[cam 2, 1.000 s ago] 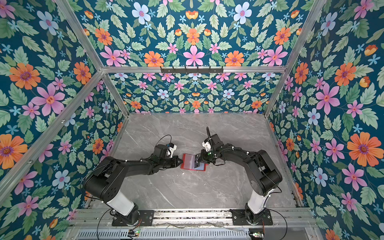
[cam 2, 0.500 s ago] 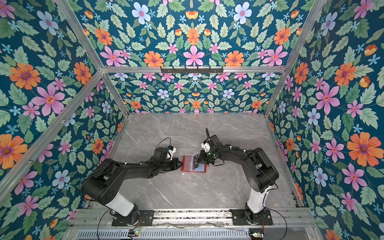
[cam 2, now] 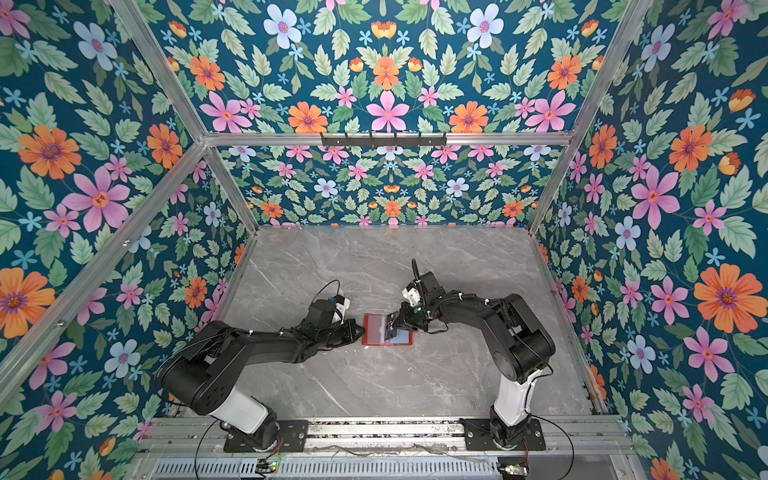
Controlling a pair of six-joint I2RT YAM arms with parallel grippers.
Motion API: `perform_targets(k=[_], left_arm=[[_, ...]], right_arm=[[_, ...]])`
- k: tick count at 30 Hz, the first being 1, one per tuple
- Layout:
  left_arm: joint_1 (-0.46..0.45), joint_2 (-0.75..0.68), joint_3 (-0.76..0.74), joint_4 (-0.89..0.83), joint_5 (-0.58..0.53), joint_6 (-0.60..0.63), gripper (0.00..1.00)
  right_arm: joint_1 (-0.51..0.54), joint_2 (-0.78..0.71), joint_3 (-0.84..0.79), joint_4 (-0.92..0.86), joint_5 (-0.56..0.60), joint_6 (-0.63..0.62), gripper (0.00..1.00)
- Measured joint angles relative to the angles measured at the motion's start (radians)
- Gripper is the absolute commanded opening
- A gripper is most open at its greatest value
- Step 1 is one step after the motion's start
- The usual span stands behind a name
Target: Put the credit cards into the card holder
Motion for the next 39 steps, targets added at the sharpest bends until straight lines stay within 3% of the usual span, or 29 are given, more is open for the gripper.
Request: perform_targets(k=[29,39], left_arm=[[-0.013,0.0,-0.006,0.014,-0.011,-0.003,0.0],[-0.016,-0.006,-0.006,0.008,-0.022,-0.003,0.0]], right_arm=[[0.0,0.045,-0.011,0.059,-0.069,0.016,0.0],[0.0,-0.013,-0.052,0.103,-0.027,0.039,0.0]])
